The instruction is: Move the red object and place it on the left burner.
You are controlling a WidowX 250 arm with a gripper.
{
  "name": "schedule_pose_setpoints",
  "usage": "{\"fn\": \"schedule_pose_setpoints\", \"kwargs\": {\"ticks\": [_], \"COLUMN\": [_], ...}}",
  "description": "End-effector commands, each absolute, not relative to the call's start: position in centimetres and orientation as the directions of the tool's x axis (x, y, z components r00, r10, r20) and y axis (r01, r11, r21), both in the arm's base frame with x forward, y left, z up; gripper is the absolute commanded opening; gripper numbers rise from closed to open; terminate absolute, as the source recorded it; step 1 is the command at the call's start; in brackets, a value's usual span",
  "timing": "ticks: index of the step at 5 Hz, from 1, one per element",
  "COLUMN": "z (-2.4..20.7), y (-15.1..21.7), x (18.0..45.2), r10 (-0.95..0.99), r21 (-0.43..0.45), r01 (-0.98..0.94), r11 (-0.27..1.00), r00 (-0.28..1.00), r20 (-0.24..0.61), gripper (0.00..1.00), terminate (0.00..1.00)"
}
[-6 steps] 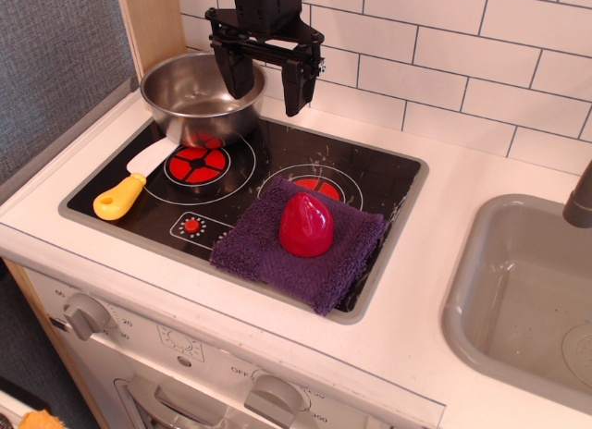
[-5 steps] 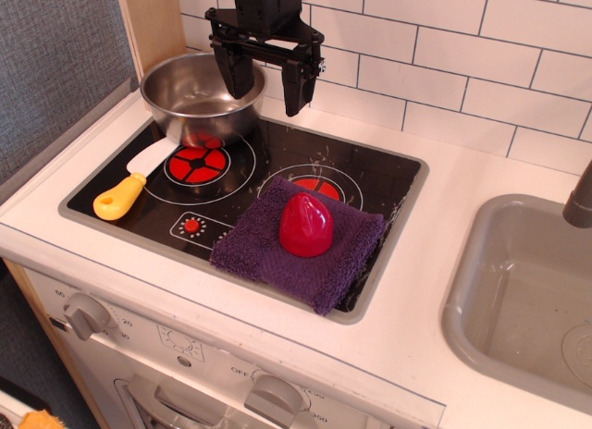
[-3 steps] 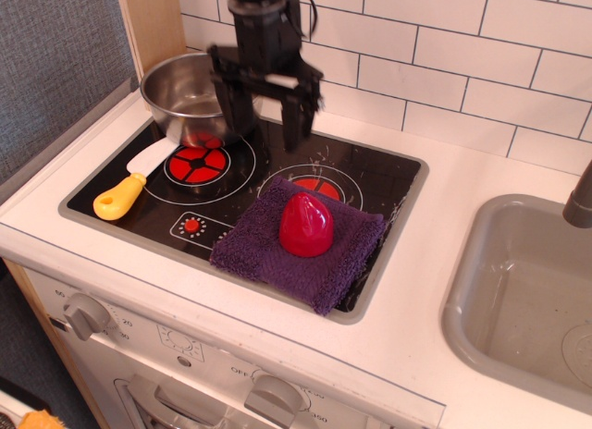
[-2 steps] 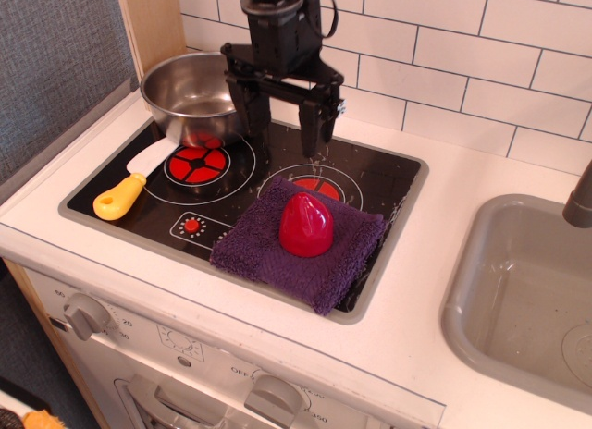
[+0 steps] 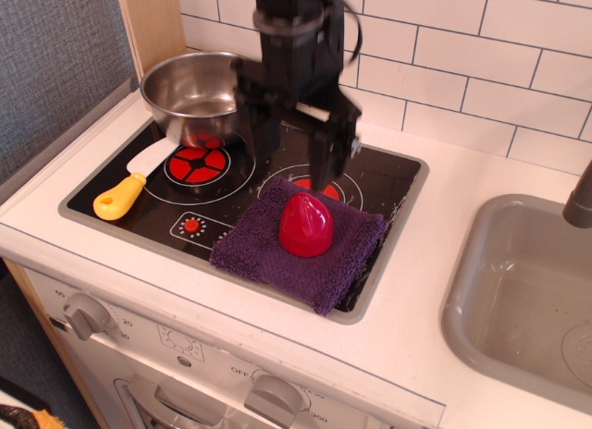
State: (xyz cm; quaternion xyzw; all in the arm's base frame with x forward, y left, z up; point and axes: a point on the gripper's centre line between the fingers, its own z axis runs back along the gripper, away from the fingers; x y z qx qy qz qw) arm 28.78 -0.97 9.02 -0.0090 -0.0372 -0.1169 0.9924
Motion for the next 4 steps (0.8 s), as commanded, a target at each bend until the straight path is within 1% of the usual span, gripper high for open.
{"fn": "schedule_pose_setpoints", "kwargs": {"ticks": [1, 2, 3, 4], "z": [6.3, 4.9, 4.2, 3.8], "y": [-1.7, -2.3, -2.5, -2.5], "x": [28.2, 28.1, 28.5, 29.1], "r10": [-0.271, -0.279, -0.271, -0.255], "r21": [0.025, 0.033, 0.039, 0.029], "r01": [0.27, 0.279, 0.272, 0.255], "r11": [0.962, 0.96, 0.962, 0.966], "r00": [0.962, 0.96, 0.962, 0.967], "r20": [0.02, -0.013, -0.022, -0.014], "gripper": [1.0, 1.0, 1.0, 1.0], "terminate": [0.0, 0.0, 0.0, 0.0]}}
